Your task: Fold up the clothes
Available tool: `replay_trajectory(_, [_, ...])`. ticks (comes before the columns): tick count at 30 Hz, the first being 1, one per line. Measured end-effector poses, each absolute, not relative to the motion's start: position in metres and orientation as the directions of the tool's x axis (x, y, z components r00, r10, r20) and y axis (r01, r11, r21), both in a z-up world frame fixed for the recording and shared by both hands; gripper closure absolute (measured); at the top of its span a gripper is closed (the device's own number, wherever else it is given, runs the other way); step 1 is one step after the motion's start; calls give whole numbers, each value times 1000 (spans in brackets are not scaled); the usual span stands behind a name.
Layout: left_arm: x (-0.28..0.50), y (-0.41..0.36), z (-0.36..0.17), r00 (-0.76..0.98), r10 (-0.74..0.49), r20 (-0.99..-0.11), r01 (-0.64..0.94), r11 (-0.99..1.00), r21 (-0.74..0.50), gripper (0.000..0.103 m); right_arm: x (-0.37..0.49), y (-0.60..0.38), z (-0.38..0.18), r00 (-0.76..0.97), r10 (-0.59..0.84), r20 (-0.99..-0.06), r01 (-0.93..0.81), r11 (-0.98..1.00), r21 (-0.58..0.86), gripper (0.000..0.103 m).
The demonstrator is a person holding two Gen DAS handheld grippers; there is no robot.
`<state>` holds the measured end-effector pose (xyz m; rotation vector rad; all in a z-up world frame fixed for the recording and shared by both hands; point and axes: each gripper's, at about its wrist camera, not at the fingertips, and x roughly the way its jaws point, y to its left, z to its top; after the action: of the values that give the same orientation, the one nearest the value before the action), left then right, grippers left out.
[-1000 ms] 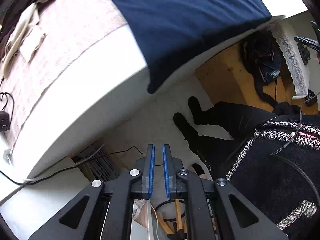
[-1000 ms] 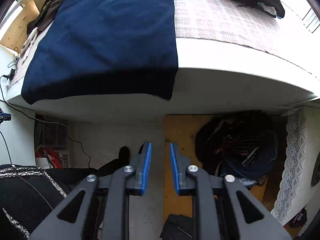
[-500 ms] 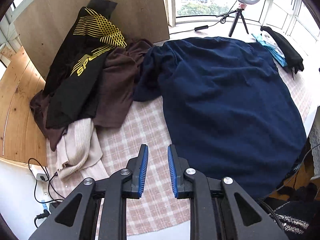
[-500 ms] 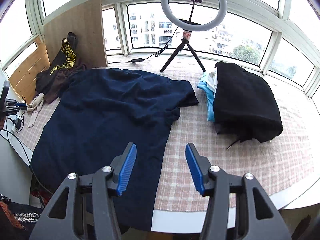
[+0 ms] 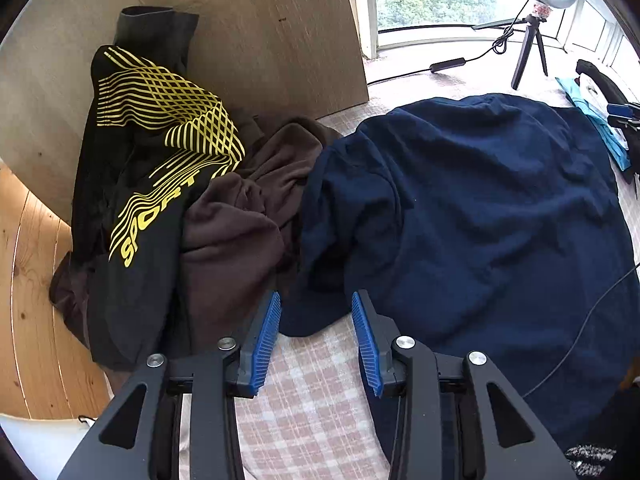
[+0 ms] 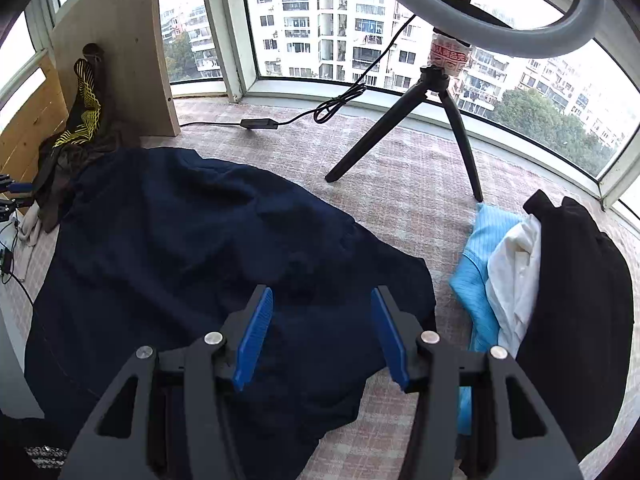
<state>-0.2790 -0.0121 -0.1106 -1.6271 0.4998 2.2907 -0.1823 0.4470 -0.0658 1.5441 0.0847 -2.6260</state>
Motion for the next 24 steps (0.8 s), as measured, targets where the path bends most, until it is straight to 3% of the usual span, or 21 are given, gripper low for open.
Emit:
replay_trajectory(2, [-297, -7, -126, -299, 40, -953, -450, -887, 104, 66, -200, 430, -69, -488, -82, -869, 164, -987, 1, 52])
replay_trajectory(6, [-321, 1, -162, -258, -2, -966, -510, -849, 138, 66, -240, 383, -75, -480, -147, -865, 295, -956, -1, 42])
replay_trajectory(11, [-330, -6, -186, -231, -28, -972, -533, -832, 151, 67, -305, 338, -99, -439, -153, -885, 378, -925, -28, 41])
replay_trajectory(13, [-329, -10, -187, -234, -14, -972, -538, -831, 141, 71, -331, 326, -108, -417, -193, -888, 398, -917, 13, 41])
replay_trajectory(17, [-329, -16, -188, -220, 1, -976, -538, -834, 121, 95, -375, 293, -125, -368, -261, -892, 449, -890, 75, 41])
replay_trajectory(24, [-324, -25, -177, -219, 22, -975, -529, -843, 100, 102, -420, 236, -163, -270, -295, -916, 548, -830, 106, 41])
